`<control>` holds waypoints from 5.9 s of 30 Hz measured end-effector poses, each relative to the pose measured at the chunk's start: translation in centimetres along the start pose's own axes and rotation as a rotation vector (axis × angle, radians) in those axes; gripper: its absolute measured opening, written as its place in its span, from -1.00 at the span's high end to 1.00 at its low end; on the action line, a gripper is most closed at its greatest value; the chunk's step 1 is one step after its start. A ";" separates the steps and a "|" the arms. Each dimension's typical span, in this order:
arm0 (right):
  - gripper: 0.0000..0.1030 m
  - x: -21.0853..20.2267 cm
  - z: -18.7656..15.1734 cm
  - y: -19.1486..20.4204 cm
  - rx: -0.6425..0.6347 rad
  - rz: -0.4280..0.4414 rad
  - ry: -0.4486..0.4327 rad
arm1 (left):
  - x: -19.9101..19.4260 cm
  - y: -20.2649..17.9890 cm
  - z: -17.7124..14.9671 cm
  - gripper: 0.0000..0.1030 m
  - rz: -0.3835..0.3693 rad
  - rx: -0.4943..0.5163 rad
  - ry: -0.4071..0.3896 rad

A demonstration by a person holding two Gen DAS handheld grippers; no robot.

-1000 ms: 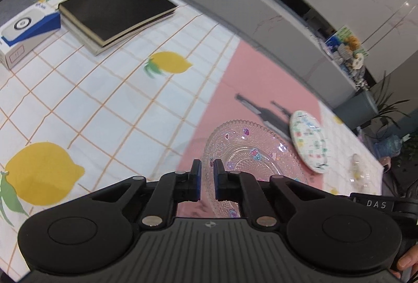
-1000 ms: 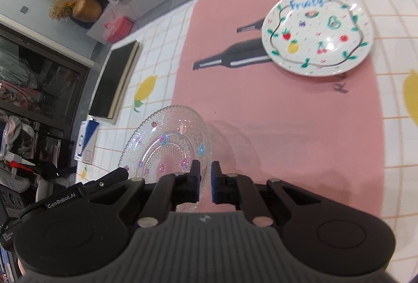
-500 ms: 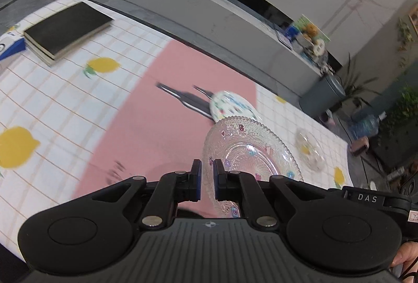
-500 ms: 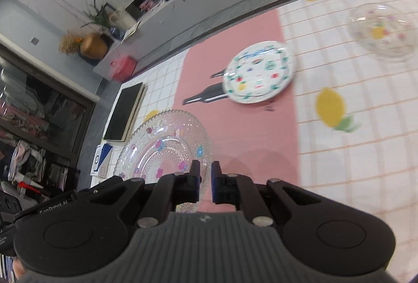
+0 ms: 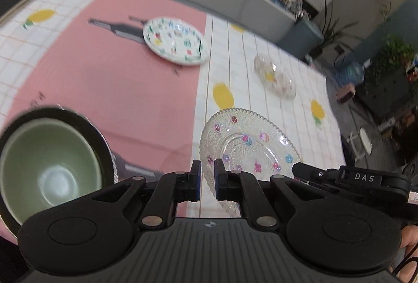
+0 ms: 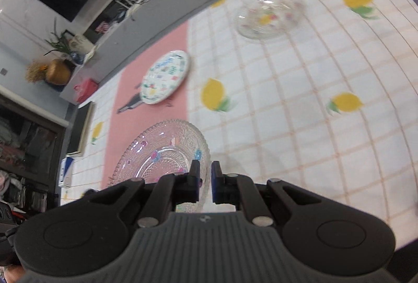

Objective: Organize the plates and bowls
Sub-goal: 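Lift the glass plate with both grippers and carry it beside the bowl stack, then lower the glass plate onto the table and open both grippers, then move both grippers to the white Fruity plate and grip its rim, then lift the Fruity plate with both grippers and carry it beside the bowl stack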

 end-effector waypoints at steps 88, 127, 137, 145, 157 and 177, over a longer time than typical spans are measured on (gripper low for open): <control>0.11 13.2 11.4 7.4 -0.095 -0.042 -0.111 | 7.1 -1.6 18.0 0.34 0.129 0.219 -0.133; 0.88 24.8 13.8 5.2 0.150 0.047 0.002 | 17.9 9.5 20.8 0.69 0.171 -0.067 0.031; 0.87 21.9 13.7 5.5 0.148 0.067 -0.010 | 15.8 7.7 21.2 0.76 0.162 -0.032 0.034; 0.87 16.2 12.9 5.8 0.152 0.085 -0.062 | 12.0 4.6 20.7 0.76 0.130 0.006 -0.002; 0.86 7.1 9.1 5.2 0.169 0.116 -0.120 | 4.4 -0.6 16.7 0.76 0.116 0.043 -0.092; 0.86 -0.4 -1.2 -0.3 0.089 0.054 -0.065 | -0.1 -1.1 2.2 0.76 0.100 -0.047 -0.035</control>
Point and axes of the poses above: each gripper's, at about its wrist camera, not at the fingertips, and x roughly the way its jaws point, y to its left, z to its top, the point moved 3 cm from there along x, roughly the way its jaws point, and after that the axes turned 5 degrees about -y, right-handed, at the moved point
